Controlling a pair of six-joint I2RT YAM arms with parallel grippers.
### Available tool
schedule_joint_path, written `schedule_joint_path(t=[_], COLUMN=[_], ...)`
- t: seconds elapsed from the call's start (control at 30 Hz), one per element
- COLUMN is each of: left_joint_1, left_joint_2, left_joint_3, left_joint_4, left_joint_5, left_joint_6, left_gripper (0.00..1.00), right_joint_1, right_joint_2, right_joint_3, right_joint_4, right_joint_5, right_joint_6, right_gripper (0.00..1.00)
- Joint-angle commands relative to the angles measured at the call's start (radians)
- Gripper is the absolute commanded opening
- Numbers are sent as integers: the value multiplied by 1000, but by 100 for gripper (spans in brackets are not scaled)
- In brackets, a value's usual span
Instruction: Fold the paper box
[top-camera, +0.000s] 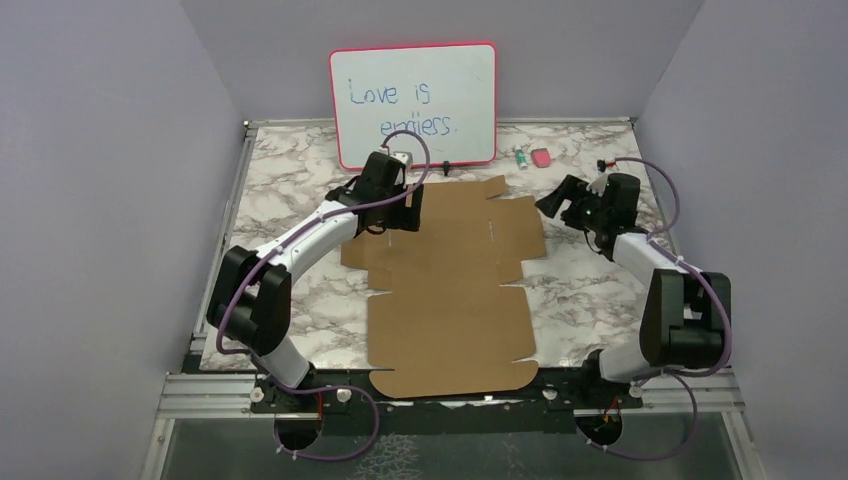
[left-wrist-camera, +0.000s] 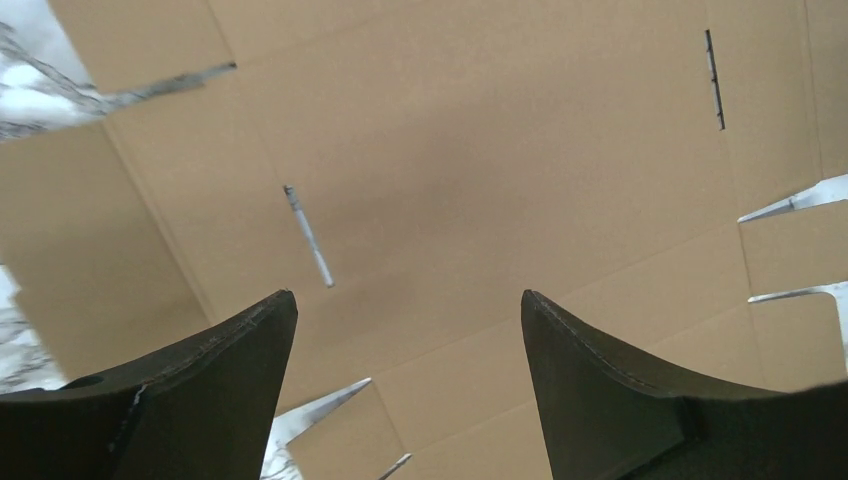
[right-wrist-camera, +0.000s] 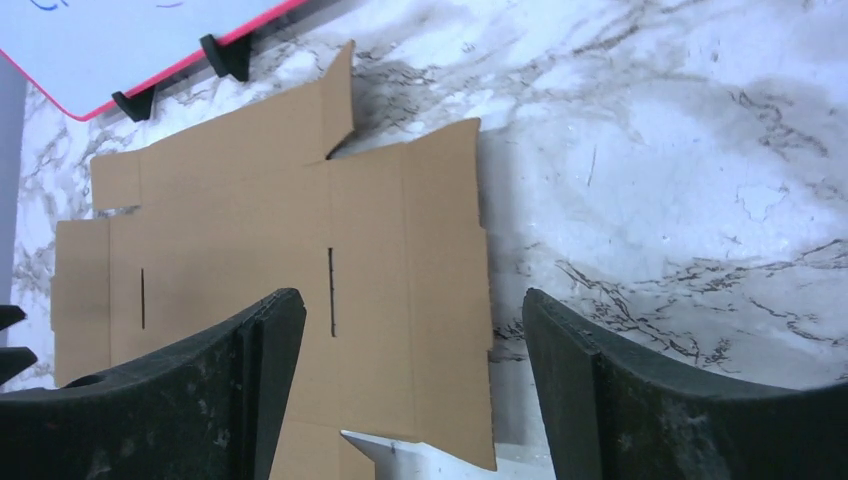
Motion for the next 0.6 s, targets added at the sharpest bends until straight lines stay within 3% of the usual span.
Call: schedule_joint_path(t=[0.0, 0.23, 0.57], left_joint_1=[47, 56, 56], left_joint_2=[10, 66, 121], left_joint_3=[-105, -183, -245], left_joint_4=[158, 269, 346], left_joint_5=[217, 315, 345], left_joint_6=[-77, -143, -189], left_gripper=[83, 84, 84], right_joint_1=[-47, -80, -79], right_joint_2=[81, 216, 282], right_joint_3=[-32, -36, -27], right_joint_4=[49, 114, 133], right_joint_5=[-111, -221, -299], right_joint_6=[24, 32, 9], right_gripper=[82, 68, 42])
